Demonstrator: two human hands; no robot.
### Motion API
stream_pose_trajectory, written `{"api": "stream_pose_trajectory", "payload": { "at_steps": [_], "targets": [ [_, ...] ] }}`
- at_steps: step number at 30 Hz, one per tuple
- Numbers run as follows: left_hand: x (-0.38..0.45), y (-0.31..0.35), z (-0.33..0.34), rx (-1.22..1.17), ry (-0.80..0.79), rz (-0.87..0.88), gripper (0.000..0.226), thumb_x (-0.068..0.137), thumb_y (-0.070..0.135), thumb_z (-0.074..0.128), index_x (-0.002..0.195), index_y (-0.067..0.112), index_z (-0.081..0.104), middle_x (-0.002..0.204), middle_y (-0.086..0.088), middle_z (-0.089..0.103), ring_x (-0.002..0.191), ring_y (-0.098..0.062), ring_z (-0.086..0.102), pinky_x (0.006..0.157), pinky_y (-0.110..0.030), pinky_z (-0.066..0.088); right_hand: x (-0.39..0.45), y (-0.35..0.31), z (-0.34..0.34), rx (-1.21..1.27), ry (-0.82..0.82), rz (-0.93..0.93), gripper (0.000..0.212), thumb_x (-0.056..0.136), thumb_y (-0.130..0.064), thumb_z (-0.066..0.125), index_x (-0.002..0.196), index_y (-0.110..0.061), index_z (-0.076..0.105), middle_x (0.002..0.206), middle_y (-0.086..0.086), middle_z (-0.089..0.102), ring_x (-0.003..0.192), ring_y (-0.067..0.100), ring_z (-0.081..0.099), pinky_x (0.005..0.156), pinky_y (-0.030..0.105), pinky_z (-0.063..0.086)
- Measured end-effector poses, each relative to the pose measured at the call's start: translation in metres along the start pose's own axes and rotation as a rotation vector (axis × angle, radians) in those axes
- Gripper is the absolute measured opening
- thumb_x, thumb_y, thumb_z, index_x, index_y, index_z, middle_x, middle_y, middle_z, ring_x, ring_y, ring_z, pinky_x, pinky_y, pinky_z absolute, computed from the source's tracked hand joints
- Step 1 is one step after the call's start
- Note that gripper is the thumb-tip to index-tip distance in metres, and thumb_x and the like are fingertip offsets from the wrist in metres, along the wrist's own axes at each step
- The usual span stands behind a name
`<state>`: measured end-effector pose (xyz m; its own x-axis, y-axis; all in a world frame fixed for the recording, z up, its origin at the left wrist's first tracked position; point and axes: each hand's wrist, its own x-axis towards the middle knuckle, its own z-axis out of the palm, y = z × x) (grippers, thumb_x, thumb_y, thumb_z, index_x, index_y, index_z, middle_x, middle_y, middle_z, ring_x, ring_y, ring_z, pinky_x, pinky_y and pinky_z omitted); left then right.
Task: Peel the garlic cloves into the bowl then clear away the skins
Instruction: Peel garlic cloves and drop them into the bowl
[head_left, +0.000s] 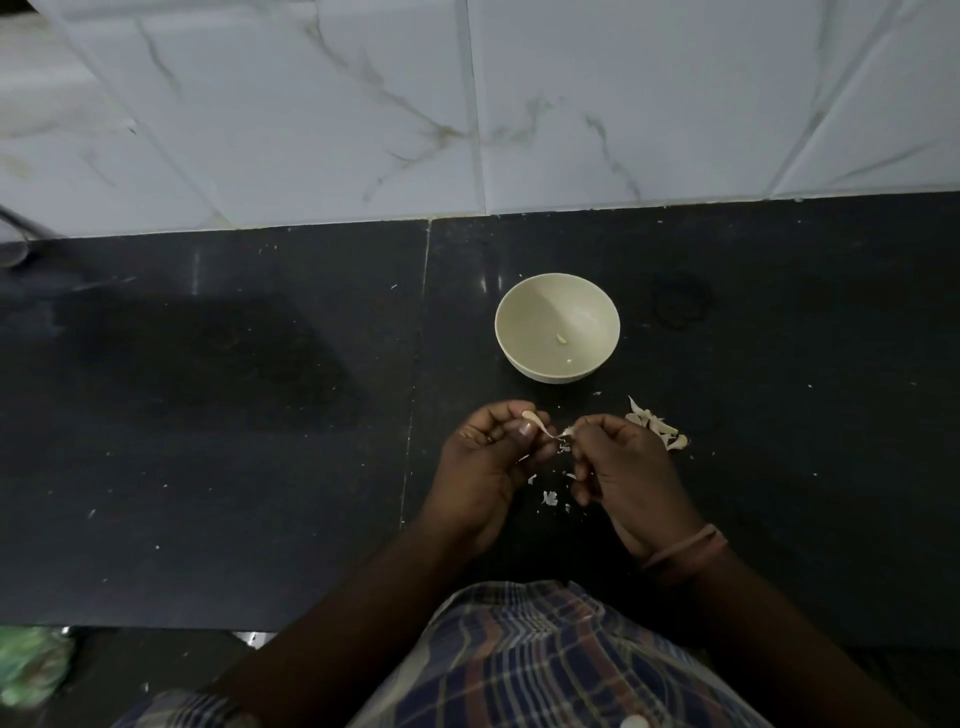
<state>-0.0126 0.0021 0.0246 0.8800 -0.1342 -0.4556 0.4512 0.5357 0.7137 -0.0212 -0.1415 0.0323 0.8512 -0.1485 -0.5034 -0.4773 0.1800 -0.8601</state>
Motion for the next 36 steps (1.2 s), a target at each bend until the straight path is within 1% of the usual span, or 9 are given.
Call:
{"api": "stream_pose_trajectory", "payload": {
  "at_steps": [5,9,12,14,16,19,25,30,36],
  "targets": [
    [-0.001,-0.001,-0.002,-0.084,-0.027,-0.079,0.018,0.096,0.001,0.057,0.110,0.007,0.068,0.104,-0.012,0.073,0.096,-0.022,0.072,0.078,-0.029,0.060,-0.002,-0.001,-0.002,-0.016,0.031,-0.032,0.018,0.100,-0.010,0.049,0.086,-0.007,0.061,0.058,0.007,0.050,0.045,0.020,0.043,0.044,0.030,0.036],
    [-0.004,0.001,0.001,-0.072,-0.030,-0.115,0.022,0.097,0.007,0.059,0.116,0.010,0.071,0.107,-0.010,0.074,0.092,-0.017,0.071,0.078,-0.027,0.059,-0.003,-0.006,-0.002,-0.121,0.048,-0.137,0.030,0.100,-0.013,0.038,0.082,0.007,0.051,0.059,0.015,0.048,0.046,0.024,0.043,0.042,0.028,0.035],
    [-0.007,0.001,0.004,-0.062,-0.020,-0.120,0.024,0.098,0.006,0.058,0.119,0.007,0.070,0.105,-0.011,0.073,0.089,-0.016,0.070,0.079,-0.026,0.059,-0.003,-0.005,0.000,-0.207,0.069,-0.221,0.038,0.104,-0.027,0.051,0.082,0.005,0.053,0.059,0.016,0.052,0.044,0.023,0.047,0.043,0.030,0.039],
    [-0.007,0.001,0.004,-0.051,-0.010,-0.126,0.025,0.099,0.006,0.057,0.120,0.006,0.070,0.104,-0.012,0.073,0.088,-0.016,0.070,0.077,-0.025,0.059,-0.002,-0.001,0.001,-0.280,0.079,-0.277,0.025,0.100,-0.026,0.060,0.087,-0.004,0.059,0.068,0.012,0.062,0.049,0.021,0.056,0.046,0.032,0.047],
    [-0.006,0.000,0.002,-0.024,0.005,-0.123,0.026,0.099,0.006,0.057,0.122,0.004,0.070,0.106,-0.014,0.074,0.088,-0.016,0.070,0.076,-0.025,0.058,-0.002,0.003,0.001,-0.322,0.084,-0.302,0.003,0.096,-0.018,0.065,0.095,-0.016,0.065,0.084,0.006,0.069,0.066,0.017,0.067,0.057,0.034,0.058],
    [-0.005,-0.003,0.001,0.036,0.009,-0.086,0.025,0.099,0.007,0.059,0.120,0.003,0.071,0.108,-0.017,0.073,0.089,-0.017,0.069,0.078,-0.026,0.058,-0.002,0.008,-0.002,-0.395,0.086,-0.378,0.015,0.093,-0.011,0.065,0.095,-0.023,0.071,0.092,-0.005,0.072,0.084,0.012,0.071,0.078,0.041,0.060],
    [-0.009,-0.002,0.000,0.178,-0.003,0.003,0.012,0.095,0.008,0.065,0.103,0.007,0.074,0.095,-0.013,0.075,0.083,-0.016,0.069,0.073,-0.026,0.056,-0.001,0.002,-0.002,-0.496,0.045,-0.559,0.013,0.092,-0.012,0.070,0.101,-0.019,0.076,0.099,-0.007,0.070,0.094,0.005,0.067,0.086,0.037,0.057],
    [-0.012,0.003,0.000,0.178,-0.039,0.015,0.017,0.092,0.009,0.066,0.105,0.002,0.074,0.100,-0.016,0.077,0.086,-0.016,0.073,0.075,-0.024,0.057,0.002,0.004,-0.007,-0.478,-0.002,-0.486,0.013,0.090,-0.013,0.070,0.096,-0.025,0.074,0.093,-0.006,0.072,0.087,0.012,0.069,0.081,0.047,0.058],
    [-0.012,-0.001,0.002,0.158,-0.005,0.043,0.025,0.081,0.007,0.074,0.106,0.005,0.072,0.101,-0.019,0.076,0.087,-0.023,0.072,0.074,-0.027,0.058,-0.005,-0.003,-0.005,-0.401,0.000,-0.467,0.010,0.088,-0.013,0.073,0.088,-0.023,0.073,0.077,-0.001,0.071,0.073,0.018,0.068,0.071,0.045,0.058]
  ]
}}
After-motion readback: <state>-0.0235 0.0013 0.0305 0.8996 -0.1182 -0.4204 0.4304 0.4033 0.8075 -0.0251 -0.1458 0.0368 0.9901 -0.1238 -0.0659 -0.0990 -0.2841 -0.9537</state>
